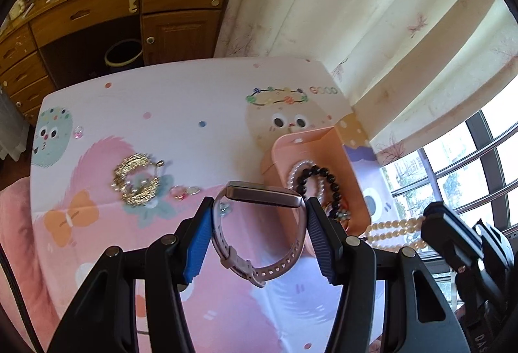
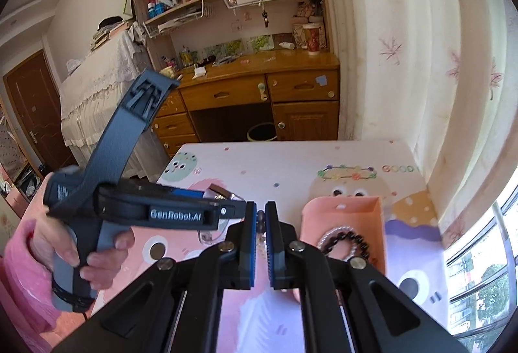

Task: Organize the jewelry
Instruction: 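Carry the watch and pearl necklace over the pink box with both tools, then open both tools to drop the watch and necklace into the box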

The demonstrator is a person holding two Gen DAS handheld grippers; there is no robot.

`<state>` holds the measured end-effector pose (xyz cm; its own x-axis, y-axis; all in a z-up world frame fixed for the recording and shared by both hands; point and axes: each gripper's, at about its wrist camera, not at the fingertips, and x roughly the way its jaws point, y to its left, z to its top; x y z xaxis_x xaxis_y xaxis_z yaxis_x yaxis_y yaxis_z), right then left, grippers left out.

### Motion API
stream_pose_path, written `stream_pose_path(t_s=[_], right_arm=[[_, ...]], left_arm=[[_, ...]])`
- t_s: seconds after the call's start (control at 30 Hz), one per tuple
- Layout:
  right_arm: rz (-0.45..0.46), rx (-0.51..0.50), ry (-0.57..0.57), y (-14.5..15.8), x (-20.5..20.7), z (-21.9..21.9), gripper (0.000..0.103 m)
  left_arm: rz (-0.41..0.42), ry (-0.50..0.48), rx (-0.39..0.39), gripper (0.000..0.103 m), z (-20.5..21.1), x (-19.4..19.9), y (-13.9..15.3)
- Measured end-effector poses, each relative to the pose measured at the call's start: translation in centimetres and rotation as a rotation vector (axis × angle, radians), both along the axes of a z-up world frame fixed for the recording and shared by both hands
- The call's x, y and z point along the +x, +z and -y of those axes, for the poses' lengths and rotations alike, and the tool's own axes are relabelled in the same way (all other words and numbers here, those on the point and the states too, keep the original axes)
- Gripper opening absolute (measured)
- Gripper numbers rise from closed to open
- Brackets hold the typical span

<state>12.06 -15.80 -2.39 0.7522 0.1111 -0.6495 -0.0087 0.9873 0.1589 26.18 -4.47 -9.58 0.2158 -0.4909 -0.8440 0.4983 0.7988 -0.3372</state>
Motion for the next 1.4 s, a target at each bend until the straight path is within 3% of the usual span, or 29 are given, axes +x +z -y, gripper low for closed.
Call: stream_pose_path(t_s=[0.37,0.73,0.8,0.93,1.0,1.07,1.1,1.4], right_arm=[[0.020,0.011,0.014,0.9,-0.1,5.3,0.005],[-0.043,0.039,0.073,-0.6,0.0,9.4,0.005],[-0.051,0.043,0.075,-1.0,0.0,9.9,0.005],[-0.088,0.096,0.080,-1.8,0.2,11.0,0.006],[-0.102,0.100,0.064,-2.1,0.2,11.4,0.011],[-0.098,0.093,0.048,-2.2,0.1,11.7,0.030],[-0.098,0.093,0.041,-2.3,0.1,11.9,0.032],[-0.140,0.097,0.014,-3.2,0.4,12.2,0.035]], left_arm=[[-0.015,0.001,-0.101,0.056,5.5,-1.0,-1.0],[0.039,-0.023,-0.087,0.057,8.4,-2.6,-2.2],[0.034,-0.022,-0.083,0.058,8.8,-2.7,-2.3],[0.058,-0.031,-0.070,0.078,9.6,-3.2,-2.2],[0.064,-0.023,-0.071,0.083,9.7,-3.3,-2.1],[0.048,-0.018,-0.064,0.083,9.8,-3.1,-2.3],[0.038,-0.017,-0.056,0.083,9.8,-3.0,-2.5],[0.009,0.011,0.020,0.084,8.7,-2.9,-3.7]])
